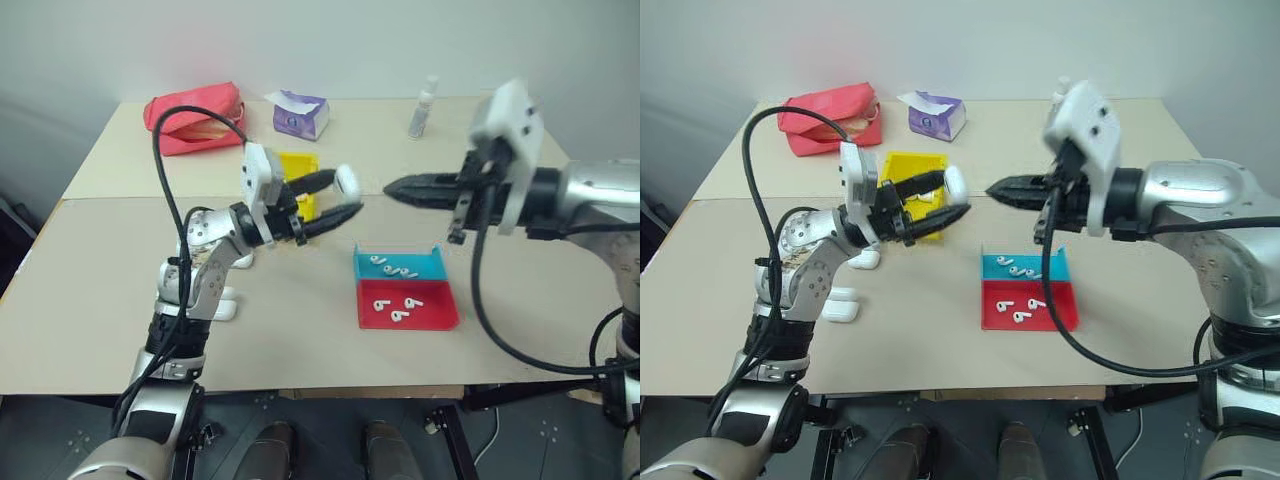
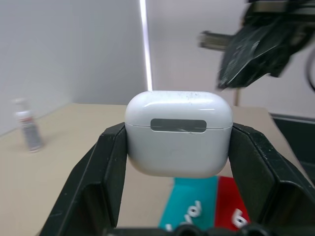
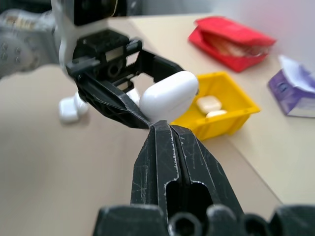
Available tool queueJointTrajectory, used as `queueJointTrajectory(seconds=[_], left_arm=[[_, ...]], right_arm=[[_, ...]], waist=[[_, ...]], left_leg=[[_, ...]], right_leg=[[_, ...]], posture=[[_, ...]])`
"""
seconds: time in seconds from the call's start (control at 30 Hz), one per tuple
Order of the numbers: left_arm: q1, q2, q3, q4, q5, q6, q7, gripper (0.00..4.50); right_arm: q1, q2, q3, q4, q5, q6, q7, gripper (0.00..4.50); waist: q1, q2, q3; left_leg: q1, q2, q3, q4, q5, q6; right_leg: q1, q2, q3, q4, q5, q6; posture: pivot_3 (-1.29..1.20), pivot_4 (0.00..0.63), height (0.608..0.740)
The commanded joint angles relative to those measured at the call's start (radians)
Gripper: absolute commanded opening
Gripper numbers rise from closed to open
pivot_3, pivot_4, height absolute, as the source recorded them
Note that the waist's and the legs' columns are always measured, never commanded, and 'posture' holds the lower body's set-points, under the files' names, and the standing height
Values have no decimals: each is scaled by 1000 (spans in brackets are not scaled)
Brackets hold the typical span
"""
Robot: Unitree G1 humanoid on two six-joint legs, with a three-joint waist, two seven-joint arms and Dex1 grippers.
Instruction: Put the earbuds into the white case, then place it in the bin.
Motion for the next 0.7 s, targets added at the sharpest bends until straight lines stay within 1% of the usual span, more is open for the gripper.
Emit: queueJointTrajectory(seconds=[0.03,0.2,0.27,0.37,0.47,0.57,0.63,0.7], left_arm=[[-70,-51,45,58,107,-11,259,2772],[-177,-89,11,286,315,-45,537,2772],[-218,-106,11,377,366,-31,630,2772],[-242,-123,7,473,386,-60,651,2772],[-280,-125,-20,587,449,-82,708,2772],[-315,-135,1,668,434,-90,712,2772],[-320,-137,-2,680,419,-88,669,3520],[-316,-138,-6,680,425,-104,664,4137]], right_arm=[[58,28,-42,-75,16,37,-86,37],[100,16,77,-143,-95,22,-157,37],[90,22,91,-147,-102,32,-170,37],[81,38,92,-153,-96,57,-188,37],[94,45,83,-170,-91,80,-206,37],[110,55,69,-192,-87,99,-222,37],[115,62,61,-203,-83,108,-230,0],[118,65,53,-211,-75,117,-231,0]], waist=[[3,0,0],[7,0,0],[6,0,0],[5,0,0],[5,-1,0],[6,-1,0],[5,-1,0],[5,-1,0]], left_leg=[[0,0,0,0,0,0],[0,-3,1,1,0,0],[0,-3,1,0,0,-1],[-2,-3,1,0,2,-3],[-4,-3,1,0,3,-6],[-4,-4,1,1,3,-5],[-4,-3,0,1,3,-5],[-4,-3,0,1,3,-5]], right_leg=[[0,0,0,0,0,0],[0,-1,0,0,1,1],[0,-1,0,0,1,1],[-1,-1,0,1,1,1],[-2,-1,-1,1,1,1],[-2,-1,-1,1,1,2],[-2,-1,-1,1,1,2],[-2,-1,-1,1,1,2]], posture=[[0,150,740],[0,150,740],[0,150,740],[0,150,740],[0,150,740],[0,150,740],[0,150,740],[0,150,740]])
